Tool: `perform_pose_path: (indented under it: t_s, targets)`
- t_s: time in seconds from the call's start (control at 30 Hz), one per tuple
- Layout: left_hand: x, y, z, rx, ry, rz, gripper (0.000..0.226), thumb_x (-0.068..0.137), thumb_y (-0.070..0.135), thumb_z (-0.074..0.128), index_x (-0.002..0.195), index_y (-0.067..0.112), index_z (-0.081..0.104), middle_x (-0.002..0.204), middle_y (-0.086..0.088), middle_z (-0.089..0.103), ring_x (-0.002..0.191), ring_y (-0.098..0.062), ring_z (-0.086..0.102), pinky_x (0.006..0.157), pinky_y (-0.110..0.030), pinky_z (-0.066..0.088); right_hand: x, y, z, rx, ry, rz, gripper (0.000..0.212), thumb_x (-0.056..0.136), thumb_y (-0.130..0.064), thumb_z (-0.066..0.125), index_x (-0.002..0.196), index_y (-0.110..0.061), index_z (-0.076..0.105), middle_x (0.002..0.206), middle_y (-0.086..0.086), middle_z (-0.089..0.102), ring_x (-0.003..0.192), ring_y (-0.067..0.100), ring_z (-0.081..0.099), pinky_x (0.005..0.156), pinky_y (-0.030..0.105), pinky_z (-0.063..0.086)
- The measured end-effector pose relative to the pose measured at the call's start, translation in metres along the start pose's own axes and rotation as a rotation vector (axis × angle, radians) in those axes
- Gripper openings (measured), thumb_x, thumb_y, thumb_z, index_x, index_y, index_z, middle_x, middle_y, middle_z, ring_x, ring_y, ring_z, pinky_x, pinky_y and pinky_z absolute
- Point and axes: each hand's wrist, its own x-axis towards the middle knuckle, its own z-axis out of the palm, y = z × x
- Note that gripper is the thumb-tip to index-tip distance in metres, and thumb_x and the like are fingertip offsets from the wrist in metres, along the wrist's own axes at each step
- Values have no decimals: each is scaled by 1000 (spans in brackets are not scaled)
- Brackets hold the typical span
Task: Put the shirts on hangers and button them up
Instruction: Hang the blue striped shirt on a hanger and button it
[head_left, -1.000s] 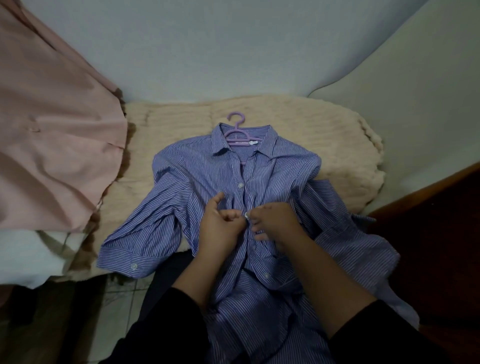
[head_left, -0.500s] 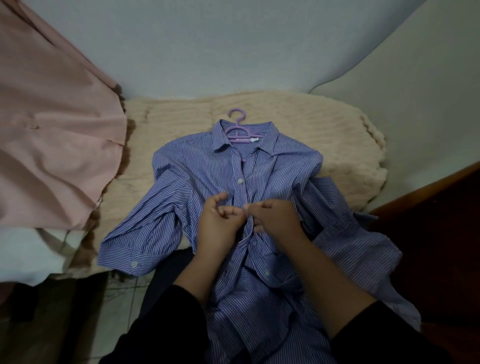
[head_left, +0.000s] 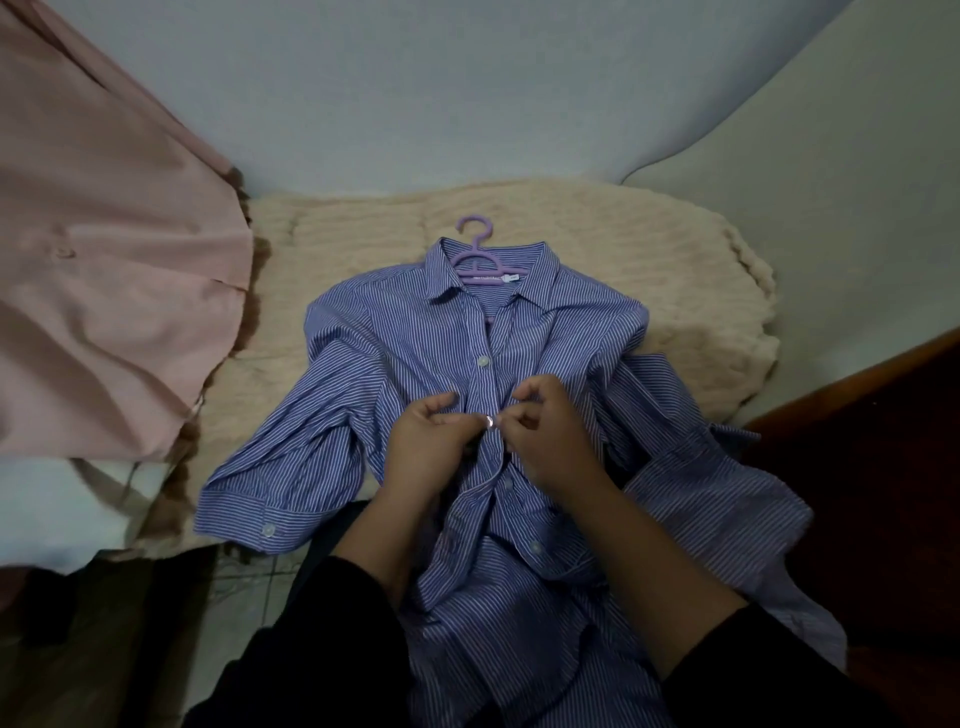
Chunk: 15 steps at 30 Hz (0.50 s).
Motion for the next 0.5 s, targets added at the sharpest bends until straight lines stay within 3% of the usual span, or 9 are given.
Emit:
perform_pose_path:
  t_s: [0.1, 0.17, 0.23, 0.33, 0.47, 0.5]
  targets:
    - [7, 2, -4, -133, -77, -111, 46, 80, -2, 70, 120, 4, 48, 78, -8, 64, 62, -14, 60, 55, -23, 50, 4, 2, -1, -4, -11, -31, 29, 87, -4, 59, 82, -25, 40, 72, 8, 54, 55, 6, 45, 53, 18, 40]
    - [10, 3, -5, -25, -82, -30, 44, 82, 0, 69, 120, 6, 46, 79, -7, 64, 65, -15, 59, 57, -26, 49, 9, 3, -1, -6, 10, -36, 28, 86, -5, 62, 85, -26, 43, 79, 5, 54, 66, 12, 50, 63, 29, 49]
    - [15, 5, -6, 176, -45, 114, 49, 85, 6, 68, 127, 8, 43, 88, -5, 64, 75, -18, 61, 67, -31, 51, 15, 2, -4, -27, 39, -32, 30, 85, -7, 63, 103, -25, 47, 102, -3, 54, 83, 19, 57, 74, 41, 55]
    - [29, 8, -12, 418, 3, 250, 65, 90, 18, 64, 144, 14, 27, 122, -1, 55, 109, -21, 56, 95, -41, 48, 27, -1, -11, -23, -51, 18, 63, 89, -7, 59, 141, -29, 30, 146, -5, 34, 100, 25, 61, 59, 31, 57]
    - [48, 20, -10, 415, -24, 233, 73, 96, 19, 55, 151, 19, 7, 148, -10, 38, 121, -16, 47, 90, -29, 39, 53, -4, -10, 1, -91, 54, 73, 90, -2, 54, 148, -30, 20, 154, 6, 25, 114, 27, 55, 66, 27, 51]
    - [53, 22, -9, 405, -40, 228, 73, 97, 19, 53, 152, 20, 6, 151, -10, 35, 126, -17, 45, 91, -28, 38, 60, -5, -8, 19, -89, 71, 71, 91, -1, 52, 148, -28, 19, 154, 8, 25, 107, 21, 57, 64, 25, 48]
